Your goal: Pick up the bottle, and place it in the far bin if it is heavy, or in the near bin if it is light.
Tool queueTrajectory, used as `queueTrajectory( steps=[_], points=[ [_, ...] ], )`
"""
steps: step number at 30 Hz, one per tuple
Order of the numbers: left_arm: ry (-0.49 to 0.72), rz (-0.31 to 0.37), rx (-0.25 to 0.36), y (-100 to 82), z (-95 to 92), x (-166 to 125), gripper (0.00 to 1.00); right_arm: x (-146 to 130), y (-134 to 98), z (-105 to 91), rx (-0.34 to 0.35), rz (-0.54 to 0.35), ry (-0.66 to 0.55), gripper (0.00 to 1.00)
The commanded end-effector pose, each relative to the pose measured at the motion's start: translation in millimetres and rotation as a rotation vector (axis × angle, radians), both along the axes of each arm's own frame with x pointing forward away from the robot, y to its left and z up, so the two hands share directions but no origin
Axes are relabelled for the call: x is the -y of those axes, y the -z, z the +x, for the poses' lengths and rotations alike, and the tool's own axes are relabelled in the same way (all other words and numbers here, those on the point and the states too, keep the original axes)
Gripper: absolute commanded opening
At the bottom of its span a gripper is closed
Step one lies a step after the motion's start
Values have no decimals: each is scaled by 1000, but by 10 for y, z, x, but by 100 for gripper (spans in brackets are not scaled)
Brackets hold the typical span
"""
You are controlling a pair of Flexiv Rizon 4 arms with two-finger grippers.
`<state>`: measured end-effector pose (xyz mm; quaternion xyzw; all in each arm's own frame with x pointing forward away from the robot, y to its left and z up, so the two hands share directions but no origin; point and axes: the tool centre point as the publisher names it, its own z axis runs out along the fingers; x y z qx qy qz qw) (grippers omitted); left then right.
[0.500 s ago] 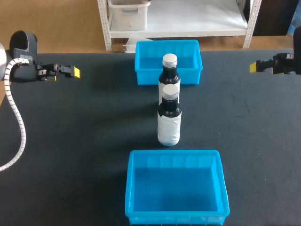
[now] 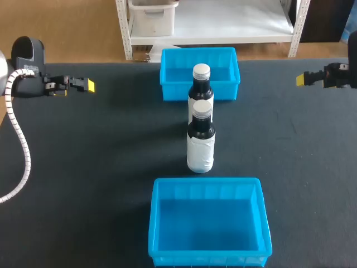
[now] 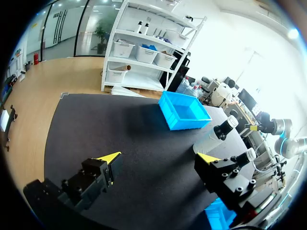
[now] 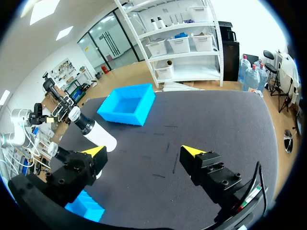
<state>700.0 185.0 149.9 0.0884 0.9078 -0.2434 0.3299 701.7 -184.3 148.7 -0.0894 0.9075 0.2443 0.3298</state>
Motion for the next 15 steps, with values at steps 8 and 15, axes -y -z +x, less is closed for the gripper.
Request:
queueTrajectory(
  steps=[8, 15],
  points=[
    [0, 0, 0, 0, 0, 0, 100, -25, -48, -111, 201, -75, -704, 100],
    [0, 0, 0, 0, 0, 0, 100, -12, -74, -186, 241, -82, -869, 100]
  ],
)
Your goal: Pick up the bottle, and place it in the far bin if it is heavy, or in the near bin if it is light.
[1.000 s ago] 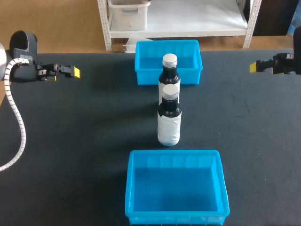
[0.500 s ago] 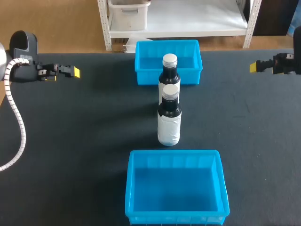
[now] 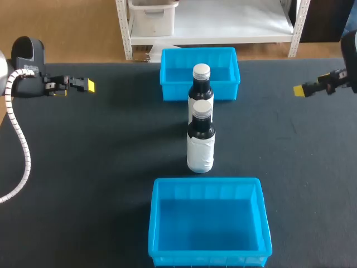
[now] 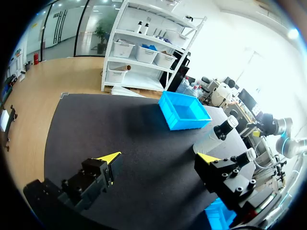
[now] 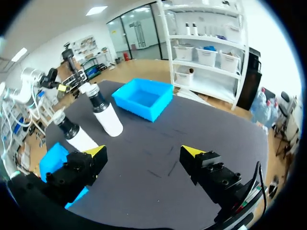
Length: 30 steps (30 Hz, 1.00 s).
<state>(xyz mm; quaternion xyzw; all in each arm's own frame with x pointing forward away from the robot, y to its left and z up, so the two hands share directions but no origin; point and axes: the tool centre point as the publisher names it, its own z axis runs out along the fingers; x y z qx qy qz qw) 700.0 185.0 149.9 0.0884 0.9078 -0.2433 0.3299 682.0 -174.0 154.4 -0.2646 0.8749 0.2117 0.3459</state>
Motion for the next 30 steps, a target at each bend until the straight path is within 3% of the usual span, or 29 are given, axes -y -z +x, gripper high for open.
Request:
queueTrajectory(
  steps=[1, 16, 19, 23, 30],
  points=[
    [0, 0, 0, 0, 0, 0, 100, 90, -17, 11, 48, 38, -582, 100],
    [0, 0, 0, 0, 0, 0, 100, 90, -17, 11, 48, 38, -582, 100],
    [0, 0, 0, 0, 0, 0, 100, -45, 32, -31, 82, 8, -682, 100],
    [0, 0, 0, 0, 0, 0, 100, -207, 80, -130, 107, -15, -714, 100],
    [0, 0, 0, 0, 0, 0, 100, -543, 118, -334, 141, 20, -769, 100]
  ],
)
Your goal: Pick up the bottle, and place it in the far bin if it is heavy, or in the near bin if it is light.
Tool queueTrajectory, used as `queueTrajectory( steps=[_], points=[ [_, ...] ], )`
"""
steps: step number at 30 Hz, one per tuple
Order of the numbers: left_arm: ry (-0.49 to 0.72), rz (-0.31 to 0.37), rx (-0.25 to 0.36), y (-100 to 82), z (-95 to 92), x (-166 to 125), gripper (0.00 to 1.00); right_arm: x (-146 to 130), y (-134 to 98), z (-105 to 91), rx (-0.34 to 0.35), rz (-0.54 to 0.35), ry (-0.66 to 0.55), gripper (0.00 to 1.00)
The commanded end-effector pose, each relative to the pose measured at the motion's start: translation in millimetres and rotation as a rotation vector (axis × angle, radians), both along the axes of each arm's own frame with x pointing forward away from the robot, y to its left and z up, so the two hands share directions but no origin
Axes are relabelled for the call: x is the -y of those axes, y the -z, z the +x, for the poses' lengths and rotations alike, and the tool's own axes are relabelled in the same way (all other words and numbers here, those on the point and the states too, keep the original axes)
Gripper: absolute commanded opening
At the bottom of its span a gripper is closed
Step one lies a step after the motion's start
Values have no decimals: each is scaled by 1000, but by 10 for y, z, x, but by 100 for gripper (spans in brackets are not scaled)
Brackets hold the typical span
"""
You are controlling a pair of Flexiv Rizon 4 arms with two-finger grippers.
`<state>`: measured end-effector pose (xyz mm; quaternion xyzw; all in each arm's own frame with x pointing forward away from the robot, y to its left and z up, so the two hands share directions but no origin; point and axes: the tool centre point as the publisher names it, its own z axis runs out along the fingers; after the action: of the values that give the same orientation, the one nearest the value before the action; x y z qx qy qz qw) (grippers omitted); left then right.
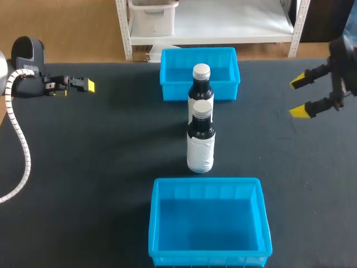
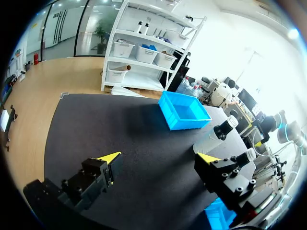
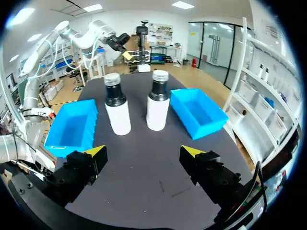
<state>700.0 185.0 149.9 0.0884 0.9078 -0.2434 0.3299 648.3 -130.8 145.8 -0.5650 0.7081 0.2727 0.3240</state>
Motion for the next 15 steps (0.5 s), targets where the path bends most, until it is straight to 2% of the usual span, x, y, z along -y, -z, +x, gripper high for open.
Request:
queueTrajectory(
  steps=[1, 15],
  points=[
    [0, 0, 0, 0, 0, 0, 100, -163, 29, -19, -51, 36, -95, 100],
    [0, 0, 0, 0, 0, 0, 100, -834, 5, -144, -14, 39, -99, 100]
  ],
)
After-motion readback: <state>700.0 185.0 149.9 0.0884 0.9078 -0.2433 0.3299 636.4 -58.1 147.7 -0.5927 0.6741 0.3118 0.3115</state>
